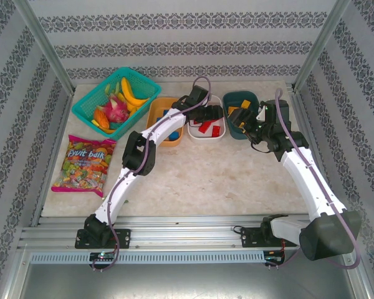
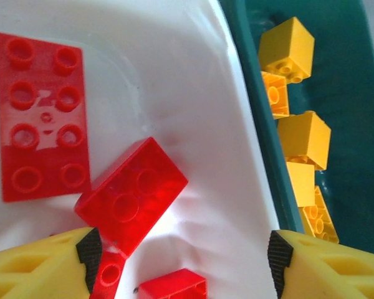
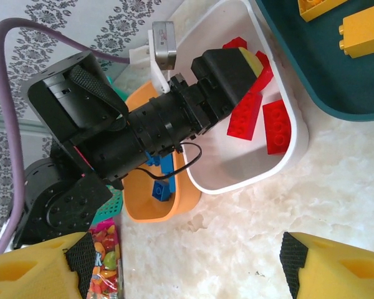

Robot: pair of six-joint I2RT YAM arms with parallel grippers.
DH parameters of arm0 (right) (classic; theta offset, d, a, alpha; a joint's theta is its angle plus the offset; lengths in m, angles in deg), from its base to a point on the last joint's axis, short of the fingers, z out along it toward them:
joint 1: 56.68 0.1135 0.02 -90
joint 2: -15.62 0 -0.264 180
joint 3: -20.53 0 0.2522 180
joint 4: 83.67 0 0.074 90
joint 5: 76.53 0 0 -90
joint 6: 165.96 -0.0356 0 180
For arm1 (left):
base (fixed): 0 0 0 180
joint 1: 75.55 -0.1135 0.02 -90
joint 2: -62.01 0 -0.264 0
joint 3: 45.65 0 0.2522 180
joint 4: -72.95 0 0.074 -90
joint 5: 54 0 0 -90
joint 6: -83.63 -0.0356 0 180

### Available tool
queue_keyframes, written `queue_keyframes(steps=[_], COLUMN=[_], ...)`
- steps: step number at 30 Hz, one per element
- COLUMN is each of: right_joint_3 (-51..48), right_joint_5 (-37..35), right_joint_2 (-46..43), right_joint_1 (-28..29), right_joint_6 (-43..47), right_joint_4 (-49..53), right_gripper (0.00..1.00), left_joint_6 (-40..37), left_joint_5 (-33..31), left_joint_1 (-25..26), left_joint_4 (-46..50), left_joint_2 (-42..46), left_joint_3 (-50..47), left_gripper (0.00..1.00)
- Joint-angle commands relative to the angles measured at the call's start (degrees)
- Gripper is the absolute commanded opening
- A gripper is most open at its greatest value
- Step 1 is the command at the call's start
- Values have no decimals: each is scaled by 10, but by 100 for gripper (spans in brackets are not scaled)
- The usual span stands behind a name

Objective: Sort the legos into containers by color

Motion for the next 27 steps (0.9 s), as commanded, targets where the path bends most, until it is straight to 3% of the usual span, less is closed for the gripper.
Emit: queue_keyframes(steps=[1, 6, 9, 14, 15, 16, 21, 24, 26, 27], right_joint_3=[6, 27, 48, 47, 43, 42, 0, -46, -76, -87], right_joint_5=[-19, -40, -53, -58, -69, -82, -130, -174, -224, -273], right_joint_2=[-13, -26, -35, -70, -79, -85, -123, -151, -159, -154], right_joint_1=[-3, 0, 9, 37, 46, 55, 71, 74, 74, 74], right_joint_6=[29, 83, 121, 176, 186, 196, 198, 194, 184, 163], right_joint_4=[11, 43, 76, 110, 123, 136, 148, 118, 94, 93], right_gripper=[80, 79, 80, 82, 85, 97, 98, 98, 98, 98], left_joint_6=[8, 8, 6, 10, 12, 14, 22, 20, 9, 25], left_joint_5=[-41, -75, -89, -112, -120, -129, -164, -233, -317, -395], left_joint_1=[0, 6, 9, 10, 10, 10, -1, -12, -12, -11], left_joint_4=[47, 129, 177, 158, 147, 141, 159, 205, 220, 235], left_joint_2=[83, 151, 225, 432, 480, 535, 727, 800, 841, 860], left_joint_3=[9, 0, -62, -342, -406, -469, -684, -749, -786, -800], left_gripper=[76, 77, 77, 80, 90, 100, 100, 100, 100, 100])
